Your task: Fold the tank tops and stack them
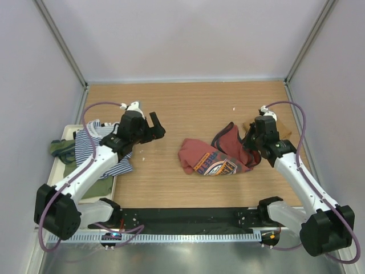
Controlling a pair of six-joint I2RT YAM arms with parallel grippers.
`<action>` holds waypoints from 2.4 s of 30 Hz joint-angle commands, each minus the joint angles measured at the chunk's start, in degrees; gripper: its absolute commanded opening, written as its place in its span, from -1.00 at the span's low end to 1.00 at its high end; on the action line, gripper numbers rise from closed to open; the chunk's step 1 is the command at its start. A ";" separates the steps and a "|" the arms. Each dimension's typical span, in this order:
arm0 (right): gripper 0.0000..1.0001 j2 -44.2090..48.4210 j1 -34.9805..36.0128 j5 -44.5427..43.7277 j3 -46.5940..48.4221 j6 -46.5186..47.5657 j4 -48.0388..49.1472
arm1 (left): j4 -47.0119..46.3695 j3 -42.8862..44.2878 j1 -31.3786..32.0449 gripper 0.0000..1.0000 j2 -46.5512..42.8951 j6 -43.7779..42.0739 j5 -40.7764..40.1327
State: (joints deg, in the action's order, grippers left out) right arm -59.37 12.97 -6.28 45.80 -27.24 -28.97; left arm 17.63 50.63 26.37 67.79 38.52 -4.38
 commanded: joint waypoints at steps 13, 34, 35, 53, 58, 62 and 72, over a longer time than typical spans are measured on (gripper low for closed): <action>-0.92 2.77 0.12 -8.04 2.10 -2.46 -2.94 | 2.41 19.77 11.33 0.87 29.76 -2.31 9.56; -0.98 -18.76 0.12 -2.07 32.47 -4.22 -4.24 | 13.28 32.13 -5.28 -1.00 25.39 -3.01 13.90; -0.97 -17.72 0.12 -2.07 33.81 -4.39 -4.60 | 13.57 32.25 -4.23 -1.00 20.59 -3.19 10.05; 0.42 24.66 -0.84 -8.22 -10.30 -14.60 -6.54 | 23.41 -8.63 23.90 0.74 -16.02 12.37 -11.96; 0.16 11.59 -0.84 -0.06 -5.73 -7.92 -1.89 | 23.77 -4.67 23.82 0.86 -12.95 11.93 -17.74; -0.01 -0.90 -0.41 9.34 -1.87 -3.26 3.12 | 21.84 0.06 22.76 0.96 -6.90 9.73 -19.88; 0.00 -15.50 22.17 2.51 6.67 4.38 0.32 | 15.96 0.62 14.95 0.84 3.05 6.65 -14.62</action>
State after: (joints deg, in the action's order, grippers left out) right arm -73.91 29.50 -1.41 49.45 -27.73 -28.40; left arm 37.93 52.12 43.35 71.37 46.09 -20.73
